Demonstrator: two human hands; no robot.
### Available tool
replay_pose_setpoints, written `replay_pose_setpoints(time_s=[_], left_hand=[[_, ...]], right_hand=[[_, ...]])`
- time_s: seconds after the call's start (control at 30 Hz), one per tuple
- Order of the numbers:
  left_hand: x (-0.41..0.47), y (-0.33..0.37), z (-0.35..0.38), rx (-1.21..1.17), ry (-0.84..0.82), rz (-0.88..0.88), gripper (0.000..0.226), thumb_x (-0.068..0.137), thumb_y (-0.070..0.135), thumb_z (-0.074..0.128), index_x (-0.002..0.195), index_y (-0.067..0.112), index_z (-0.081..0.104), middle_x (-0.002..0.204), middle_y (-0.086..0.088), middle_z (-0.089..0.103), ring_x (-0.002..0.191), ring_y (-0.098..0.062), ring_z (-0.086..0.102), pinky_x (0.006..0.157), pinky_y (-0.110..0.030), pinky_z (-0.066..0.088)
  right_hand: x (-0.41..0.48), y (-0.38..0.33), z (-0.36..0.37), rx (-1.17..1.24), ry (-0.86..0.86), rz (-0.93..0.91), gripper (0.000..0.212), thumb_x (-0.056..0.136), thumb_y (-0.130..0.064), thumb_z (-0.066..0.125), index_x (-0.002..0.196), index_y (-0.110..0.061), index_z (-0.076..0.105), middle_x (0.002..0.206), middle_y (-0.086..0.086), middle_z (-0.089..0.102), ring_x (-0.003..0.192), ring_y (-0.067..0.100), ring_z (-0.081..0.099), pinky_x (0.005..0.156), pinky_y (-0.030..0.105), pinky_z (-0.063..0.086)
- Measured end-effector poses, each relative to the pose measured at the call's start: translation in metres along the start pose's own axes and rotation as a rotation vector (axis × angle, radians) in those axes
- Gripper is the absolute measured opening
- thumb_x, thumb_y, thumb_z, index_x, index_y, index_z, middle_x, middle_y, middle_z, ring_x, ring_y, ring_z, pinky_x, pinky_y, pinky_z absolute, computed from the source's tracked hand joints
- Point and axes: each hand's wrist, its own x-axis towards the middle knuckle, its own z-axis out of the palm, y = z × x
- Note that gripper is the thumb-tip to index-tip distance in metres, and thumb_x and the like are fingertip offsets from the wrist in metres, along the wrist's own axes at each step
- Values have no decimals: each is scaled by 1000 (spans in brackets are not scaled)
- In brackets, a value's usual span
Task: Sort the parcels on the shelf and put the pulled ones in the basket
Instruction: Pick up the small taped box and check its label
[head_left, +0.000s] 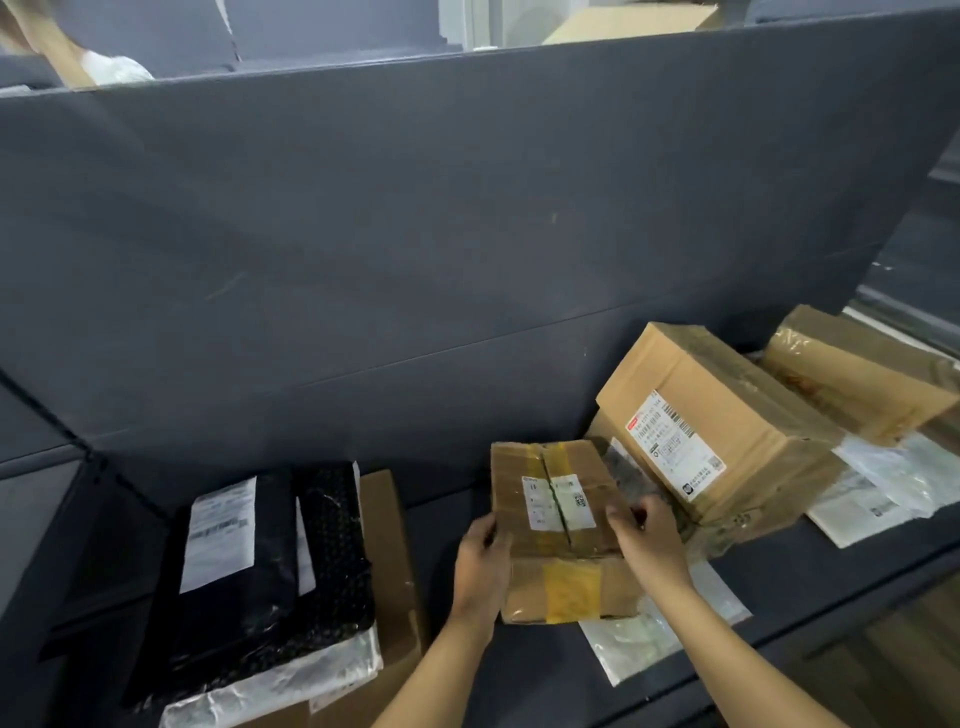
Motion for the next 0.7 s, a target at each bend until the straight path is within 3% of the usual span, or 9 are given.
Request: replay_pose_setpoints(time_s=[0.13, 0.2, 0.27, 0.4, 0.53, 0.6, 0.7], left_hand=[[-7, 10, -15, -59, 43, 79, 3, 94, 11, 54, 97, 12, 55, 106, -8, 65, 96, -20, 62, 82, -33, 49], [-12, 19, -18, -158, 38, 117, 11, 93, 5, 54, 87, 8, 45, 106, -10, 63, 95, -22, 61, 79, -35, 49], [-17, 27, -19, -254, 44, 155, 18, 93, 5, 56, 83, 9, 40, 111, -3, 65, 102, -21, 62, 88, -40, 49], [-27, 42, -26, -344, 95, 259, 19, 89, 1, 59, 95, 14, 47, 117, 2, 61, 105, -12, 58, 82, -26, 49], [-34, 50, -35, -295, 27, 302, 50, 86, 4, 62, 125, 32, 51, 127, 3, 56, 119, -17, 53, 101, -41, 46], [-35, 53, -39, -252, -3, 300, 54, 80, 12, 63, 122, 46, 57, 133, 3, 54, 122, -17, 53, 103, -45, 45], [-37, 54, -45, -267, -7, 306, 58, 82, 1, 56, 108, 51, 65, 133, 0, 57, 121, -19, 55, 103, -46, 45]], right_hand=[[-19, -15, 3, 89, 86, -124, 21, 88, -21, 63, 100, -8, 52, 100, 7, 54, 96, 25, 56, 79, 36, 44], [-32, -24, 2, 150, 150, -233, 16, 88, -15, 63, 98, -12, 51, 101, 4, 50, 95, 20, 51, 81, 32, 40], [-44, -30, -2, 246, 185, -309, 14, 88, -12, 61, 96, -16, 50, 102, 3, 50, 94, 16, 49, 83, 30, 40], [-53, -43, -17, 522, 158, -282, 11, 93, -10, 51, 89, -19, 55, 96, 3, 60, 95, 21, 57, 79, 30, 44], [-54, -58, -21, 631, 116, -195, 22, 99, -23, 44, 115, -24, 59, 115, -6, 61, 109, 15, 54, 93, 35, 44], [-54, -60, -18, 582, 94, -214, 23, 98, -28, 45, 116, -26, 60, 122, -3, 60, 114, 17, 54, 100, 42, 44], [-59, -63, -15, 514, 82, -241, 14, 97, -30, 48, 93, -36, 60, 116, 3, 61, 110, 22, 57, 98, 48, 46]])
